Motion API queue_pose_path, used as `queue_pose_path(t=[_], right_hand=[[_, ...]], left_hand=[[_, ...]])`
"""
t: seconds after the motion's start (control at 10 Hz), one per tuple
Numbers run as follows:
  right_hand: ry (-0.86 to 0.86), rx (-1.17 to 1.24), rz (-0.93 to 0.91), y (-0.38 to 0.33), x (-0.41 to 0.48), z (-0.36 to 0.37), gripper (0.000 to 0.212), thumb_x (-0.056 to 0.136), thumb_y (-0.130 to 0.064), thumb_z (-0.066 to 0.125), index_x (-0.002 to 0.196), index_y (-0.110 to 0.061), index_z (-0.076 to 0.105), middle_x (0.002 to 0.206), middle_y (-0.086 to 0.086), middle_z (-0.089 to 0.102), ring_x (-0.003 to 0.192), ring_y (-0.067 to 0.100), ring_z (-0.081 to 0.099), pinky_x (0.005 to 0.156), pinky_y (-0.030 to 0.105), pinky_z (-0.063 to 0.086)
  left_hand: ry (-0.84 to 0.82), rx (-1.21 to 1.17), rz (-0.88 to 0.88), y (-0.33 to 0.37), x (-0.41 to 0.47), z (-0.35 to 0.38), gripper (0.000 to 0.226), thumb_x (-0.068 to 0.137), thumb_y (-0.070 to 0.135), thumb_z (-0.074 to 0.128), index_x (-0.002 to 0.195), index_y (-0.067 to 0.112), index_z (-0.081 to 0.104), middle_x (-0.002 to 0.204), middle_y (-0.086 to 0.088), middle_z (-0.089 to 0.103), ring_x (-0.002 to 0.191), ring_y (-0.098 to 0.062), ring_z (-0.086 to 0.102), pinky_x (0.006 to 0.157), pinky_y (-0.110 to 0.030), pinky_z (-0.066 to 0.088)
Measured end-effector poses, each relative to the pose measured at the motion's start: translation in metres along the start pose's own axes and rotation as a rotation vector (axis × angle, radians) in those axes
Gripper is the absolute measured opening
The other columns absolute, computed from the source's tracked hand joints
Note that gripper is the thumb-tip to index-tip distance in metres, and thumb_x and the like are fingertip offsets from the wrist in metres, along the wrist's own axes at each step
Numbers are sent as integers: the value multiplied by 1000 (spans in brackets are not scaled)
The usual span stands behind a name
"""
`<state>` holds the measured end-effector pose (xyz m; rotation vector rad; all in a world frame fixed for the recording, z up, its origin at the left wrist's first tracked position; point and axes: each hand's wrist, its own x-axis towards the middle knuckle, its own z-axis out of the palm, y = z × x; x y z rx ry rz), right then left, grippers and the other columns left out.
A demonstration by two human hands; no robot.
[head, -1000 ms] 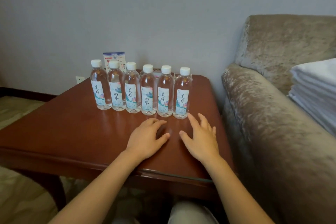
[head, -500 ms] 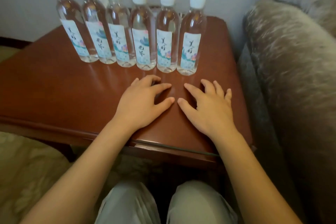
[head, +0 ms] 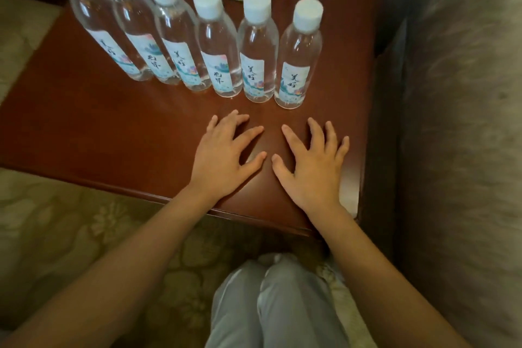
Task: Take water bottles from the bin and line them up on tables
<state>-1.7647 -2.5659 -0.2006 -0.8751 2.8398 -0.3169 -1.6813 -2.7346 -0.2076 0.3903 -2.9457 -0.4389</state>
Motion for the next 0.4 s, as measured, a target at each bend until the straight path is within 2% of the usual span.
queue_pose_path(t=[0.2,0.3,0.4], right_hand=[[-195,-11,-18,2,1,-21,61,97,-58,39,154,-39,25,165,10,14,152,39,1,119,63,-1],[-396,-24,-35,1,3,-46,66,99,-51,43,157,-37,14,167,7,-3,152,36,-10,120,59,-3],[-618,-3,-18,1,-1,-74,74,98,-42,51,159,-30,11,167,7,-6,153,33,-9,123,55,5]], left_hand=[[-143,-54,-67,6,2,-13,49,95,49,50,140,29,50,151,-4,40,147,-23,23,122,-50,12],[-345,-18,-124,16,4,-32,55,96,45,51,147,31,38,159,-3,25,151,-23,10,122,-48,10],[-616,-37,-205,31,10,-63,59,94,45,55,148,30,37,159,-1,23,147,-25,20,115,-45,29]])
